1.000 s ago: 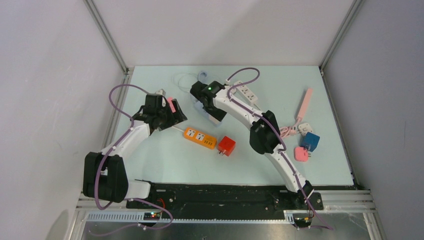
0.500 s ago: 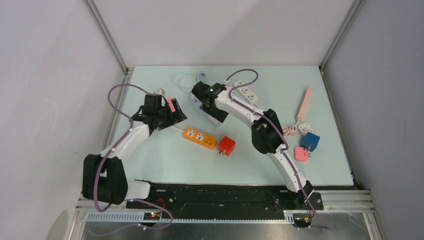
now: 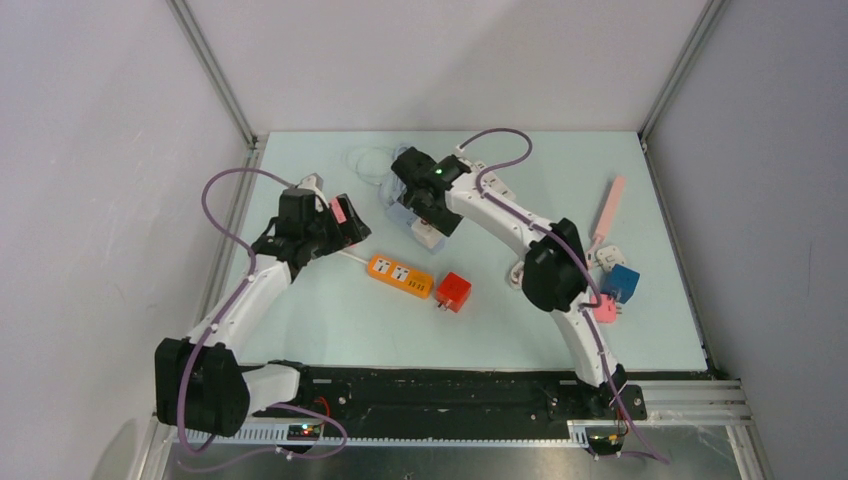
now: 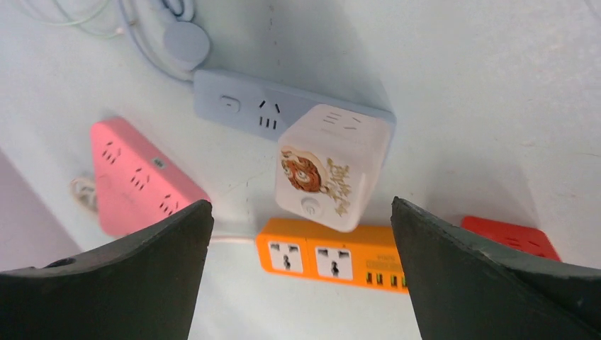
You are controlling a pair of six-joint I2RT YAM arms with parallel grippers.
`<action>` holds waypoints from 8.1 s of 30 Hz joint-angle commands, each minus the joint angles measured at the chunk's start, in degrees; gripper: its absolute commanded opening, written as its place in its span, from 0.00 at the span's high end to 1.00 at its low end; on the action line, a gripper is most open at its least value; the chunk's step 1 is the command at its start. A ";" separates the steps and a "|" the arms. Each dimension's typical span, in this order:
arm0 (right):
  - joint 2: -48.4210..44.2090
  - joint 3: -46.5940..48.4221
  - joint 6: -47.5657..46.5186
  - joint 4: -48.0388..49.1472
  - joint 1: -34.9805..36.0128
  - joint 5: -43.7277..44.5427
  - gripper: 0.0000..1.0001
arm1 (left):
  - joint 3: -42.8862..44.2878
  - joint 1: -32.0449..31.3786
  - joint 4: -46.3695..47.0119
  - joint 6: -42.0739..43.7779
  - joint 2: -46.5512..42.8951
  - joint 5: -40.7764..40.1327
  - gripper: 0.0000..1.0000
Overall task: Insert the plug
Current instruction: Insert the plug into the socket, then press the plug into the socket.
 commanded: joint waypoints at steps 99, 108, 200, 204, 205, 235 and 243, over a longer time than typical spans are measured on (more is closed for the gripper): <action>-46.18 -51.42 -37.54 22.12 -36.10 -45.18 0.08 | 63.53 -23.15 -26.73 38.69 56.12 -8.22 0.15; -47.00 -50.23 -37.87 21.92 -35.70 -45.12 0.08 | 63.13 -23.06 -26.77 38.50 51.43 -6.85 0.00; -43.65 -51.24 -37.28 19.84 -31.72 -40.21 0.12 | 53.63 -29.73 -24.69 26.75 48.68 -3.24 0.00; -43.98 -51.24 -37.37 19.41 -31.68 -40.19 0.11 | 52.88 -29.79 -24.68 26.79 44.98 -6.66 0.00; -44.00 -51.24 -37.44 19.33 -31.68 -40.30 0.11 | 52.68 -29.78 -24.69 26.84 44.45 -7.29 0.00; -43.52 -51.38 -38.69 17.77 -31.60 -40.98 0.14 | 53.51 -29.70 -25.47 34.71 53.28 -11.17 0.42; -43.03 -51.41 -38.62 17.56 -31.51 -40.32 0.14 | 49.43 -29.77 -25.49 34.63 53.80 -9.72 1.00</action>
